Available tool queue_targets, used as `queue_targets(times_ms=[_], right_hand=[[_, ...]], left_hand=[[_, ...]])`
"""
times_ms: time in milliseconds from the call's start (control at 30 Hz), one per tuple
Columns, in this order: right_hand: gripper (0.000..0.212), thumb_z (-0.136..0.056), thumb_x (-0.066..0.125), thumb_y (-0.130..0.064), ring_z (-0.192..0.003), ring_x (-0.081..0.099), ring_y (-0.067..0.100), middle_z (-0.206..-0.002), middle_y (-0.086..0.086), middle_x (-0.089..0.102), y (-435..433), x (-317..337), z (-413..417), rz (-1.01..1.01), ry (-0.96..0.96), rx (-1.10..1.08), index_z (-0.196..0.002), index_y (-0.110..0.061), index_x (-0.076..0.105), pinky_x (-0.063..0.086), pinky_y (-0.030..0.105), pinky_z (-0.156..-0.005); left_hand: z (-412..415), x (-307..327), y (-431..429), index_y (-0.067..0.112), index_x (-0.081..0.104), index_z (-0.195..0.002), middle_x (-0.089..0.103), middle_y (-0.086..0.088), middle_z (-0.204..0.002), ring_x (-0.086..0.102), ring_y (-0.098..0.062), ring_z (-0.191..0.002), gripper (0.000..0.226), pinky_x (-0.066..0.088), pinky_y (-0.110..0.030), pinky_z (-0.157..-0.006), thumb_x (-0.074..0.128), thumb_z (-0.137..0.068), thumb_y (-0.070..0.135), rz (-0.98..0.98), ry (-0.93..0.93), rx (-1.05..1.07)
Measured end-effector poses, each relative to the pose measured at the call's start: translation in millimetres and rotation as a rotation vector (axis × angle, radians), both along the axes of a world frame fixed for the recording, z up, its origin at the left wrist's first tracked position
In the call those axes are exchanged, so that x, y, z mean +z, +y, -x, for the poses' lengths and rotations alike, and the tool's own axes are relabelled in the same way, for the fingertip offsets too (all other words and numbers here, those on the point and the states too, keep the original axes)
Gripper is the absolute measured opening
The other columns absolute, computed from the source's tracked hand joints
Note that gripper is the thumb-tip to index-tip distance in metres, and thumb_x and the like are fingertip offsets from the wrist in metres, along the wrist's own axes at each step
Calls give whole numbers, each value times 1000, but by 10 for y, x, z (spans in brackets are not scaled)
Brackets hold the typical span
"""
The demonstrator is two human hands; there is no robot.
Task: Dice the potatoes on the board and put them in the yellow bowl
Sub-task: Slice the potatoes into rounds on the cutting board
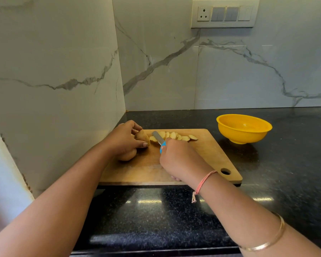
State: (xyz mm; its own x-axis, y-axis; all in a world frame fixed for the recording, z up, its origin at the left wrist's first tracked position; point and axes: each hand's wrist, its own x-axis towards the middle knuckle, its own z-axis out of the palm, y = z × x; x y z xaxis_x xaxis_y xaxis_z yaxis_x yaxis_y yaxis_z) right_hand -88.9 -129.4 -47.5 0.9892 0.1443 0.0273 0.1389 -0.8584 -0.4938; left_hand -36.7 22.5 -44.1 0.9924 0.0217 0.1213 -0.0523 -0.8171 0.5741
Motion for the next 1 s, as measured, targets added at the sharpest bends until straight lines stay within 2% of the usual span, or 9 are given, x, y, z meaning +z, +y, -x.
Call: queue_targets(times_ms=[133, 300, 400, 533, 600, 667, 833, 900, 1000], right_hand=[[33, -101, 36, -26, -76, 59, 18, -82, 1, 49, -32, -52, 19, -18, -144, 23, -130, -13, 45, 51, 27, -59], [39, -102, 33, -31, -82, 56, 12, -101, 3, 60, -39, -16, 51, -29, -329, 73, -136, -15, 44, 44, 21, -60], [42, -102, 33, -31, -87, 59, 15, -108, 5, 62, -31, -3, 87, 2, -333, 101, -140, -16, 41, 49, 24, -66], [43, -101, 33, -31, -79, 56, 14, -98, 5, 59, -22, 2, 101, 63, -304, 93, -141, -16, 39, 40, 20, -53], [44, -101, 33, -31, -78, 54, 14, -91, 3, 54, -5, 18, 107, 105, -293, 87, -142, -17, 37, 37, 19, -50], [45, -101, 34, -31, -81, 53, 16, -95, 5, 55, 12, 38, 110, 153, -276, 86, -143, -16, 34, 37, 21, -51], [43, -100, 38, -27, -92, 59, 20, -107, 7, 59, 36, 99, 151, 234, -248, 103, -141, -16, 34, 50, 29, -67], [39, -100, 40, -26, -87, 57, 18, -102, 6, 58, 38, 126, 168, 263, -272, 106, -138, -15, 39, 47, 26, -61], [28, -99, 40, -24, -75, 48, 18, -83, 1, 47, 34, 190, 206, 311, -324, 123, -124, -15, 51, 31, 23, -47]], left_hand=[[3, -2, -11, 17, 47, -129, 51, -4, -134, 49, -20, -117, 55, 38, -25, -84, 73, -82, 26, -14, -11, 13], [-3, -11, -22, 16, 48, -125, 53, -5, -132, 49, -19, -109, 53, 40, -25, -84, 74, -81, 28, -38, -24, 39], [-6, -13, -28, 16, 49, -124, 54, -5, -132, 49, -18, -108, 52, 39, -25, -83, 74, -80, 27, -30, -31, 44], [-3, -5, -28, 16, 51, -122, 55, -5, -130, 50, -19, -109, 51, 39, -25, -82, 76, -79, 26, -8, -34, 44], [0, 0, -27, 16, 52, -121, 56, -5, -129, 48, -16, -102, 52, 39, -25, -81, 77, -77, 26, -5, -35, 42], [0, 2, -25, 16, 53, -119, 57, -5, -128, 47, -14, -100, 51, 39, -25, -80, 79, -76, 27, -4, -39, 45], [12, 11, -39, 15, 54, -119, 57, -4, -128, 50, -17, -105, 50, 38, -24, -79, 79, -76, 25, 8, -42, 48], [13, 13, -41, 16, 55, -117, 57, -4, -127, 48, -14, -101, 50, 38, -24, -79, 79, -75, 24, 12, -43, 47], [15, 14, -41, 17, 56, -115, 58, -3, -126, 46, -13, -98, 47, 37, -25, -78, 79, -75, 22, 24, -43, 44]])
